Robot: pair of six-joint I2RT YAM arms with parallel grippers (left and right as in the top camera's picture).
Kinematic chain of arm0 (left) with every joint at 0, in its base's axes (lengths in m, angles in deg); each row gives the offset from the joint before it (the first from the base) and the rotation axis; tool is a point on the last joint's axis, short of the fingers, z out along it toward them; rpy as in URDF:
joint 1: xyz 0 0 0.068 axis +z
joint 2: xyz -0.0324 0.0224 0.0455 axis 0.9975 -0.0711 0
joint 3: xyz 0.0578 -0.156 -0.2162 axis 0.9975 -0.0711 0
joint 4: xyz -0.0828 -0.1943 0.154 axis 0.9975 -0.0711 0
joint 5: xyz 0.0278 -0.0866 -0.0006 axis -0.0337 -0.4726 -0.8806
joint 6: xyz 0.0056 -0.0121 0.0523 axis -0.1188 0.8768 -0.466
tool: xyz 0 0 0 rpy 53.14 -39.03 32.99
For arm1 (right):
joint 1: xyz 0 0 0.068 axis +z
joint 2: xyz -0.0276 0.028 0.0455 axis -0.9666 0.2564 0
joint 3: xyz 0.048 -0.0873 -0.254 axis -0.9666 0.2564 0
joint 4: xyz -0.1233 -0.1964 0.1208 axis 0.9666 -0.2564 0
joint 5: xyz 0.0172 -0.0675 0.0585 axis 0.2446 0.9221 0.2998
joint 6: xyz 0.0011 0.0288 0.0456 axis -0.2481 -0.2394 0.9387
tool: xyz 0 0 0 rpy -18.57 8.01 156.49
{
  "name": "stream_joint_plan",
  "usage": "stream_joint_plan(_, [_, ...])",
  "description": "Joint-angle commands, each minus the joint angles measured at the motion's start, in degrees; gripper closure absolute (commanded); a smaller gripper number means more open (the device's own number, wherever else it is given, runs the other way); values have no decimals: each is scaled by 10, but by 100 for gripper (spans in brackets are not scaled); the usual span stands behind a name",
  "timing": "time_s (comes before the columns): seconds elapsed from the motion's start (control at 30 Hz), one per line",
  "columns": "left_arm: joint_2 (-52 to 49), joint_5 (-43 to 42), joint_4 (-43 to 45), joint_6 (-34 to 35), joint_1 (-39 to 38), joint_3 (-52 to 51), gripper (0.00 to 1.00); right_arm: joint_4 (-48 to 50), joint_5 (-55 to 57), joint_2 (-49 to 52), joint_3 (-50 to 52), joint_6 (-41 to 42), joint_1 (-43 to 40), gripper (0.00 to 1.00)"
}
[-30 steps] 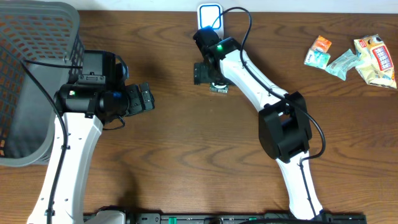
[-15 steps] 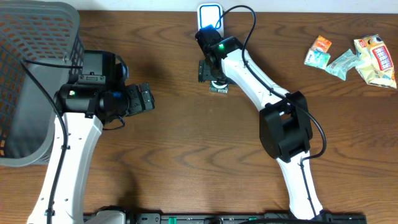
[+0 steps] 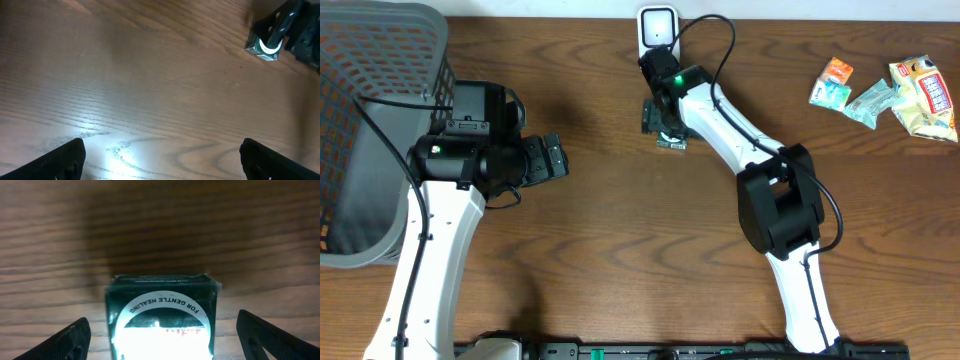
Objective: Scan the item barcode
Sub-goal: 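Lift the tin and hold it up to the scanner face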
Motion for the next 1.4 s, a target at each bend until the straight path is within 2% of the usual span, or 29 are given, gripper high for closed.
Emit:
stream_joint_plan(0.0, [0, 4, -1, -5, 3, 2, 2, 7, 7, 1, 10, 10, -2, 12])
stream_joint_plan(0.13, [0, 4, -1, -5, 3, 2, 2, 8, 7, 1, 11, 12, -3, 16])
stream_joint_plan(0.27, [0, 4, -1, -5, 3, 2, 2, 30, 7, 1, 33, 38, -3, 17])
stream_joint_plan(0.57, [0, 4, -1, -5, 3, 2, 2, 73, 7, 1, 67, 37, -4, 20])
stream_joint_plan(0.67, [0, 4, -1, -5, 3, 2, 2, 73, 2, 1, 67, 37, -4, 32])
stream_joint_plan(0.73, [0, 4, -1, -5, 3, 2, 2, 73, -7, 1, 67, 37, -4, 37])
stream_joint_plan(1.0, [0, 4, -1, -5, 3, 2, 2, 72, -25, -2, 66, 3, -4, 49])
stream_joint_plan(1.23, [0, 4, -1, -5, 3, 2, 2, 73, -60, -8, 65, -23, -4, 53])
stream_joint_plan(1.37, [0, 4, -1, -5, 3, 2, 2, 70, -60, -11, 65, -23, -5, 61])
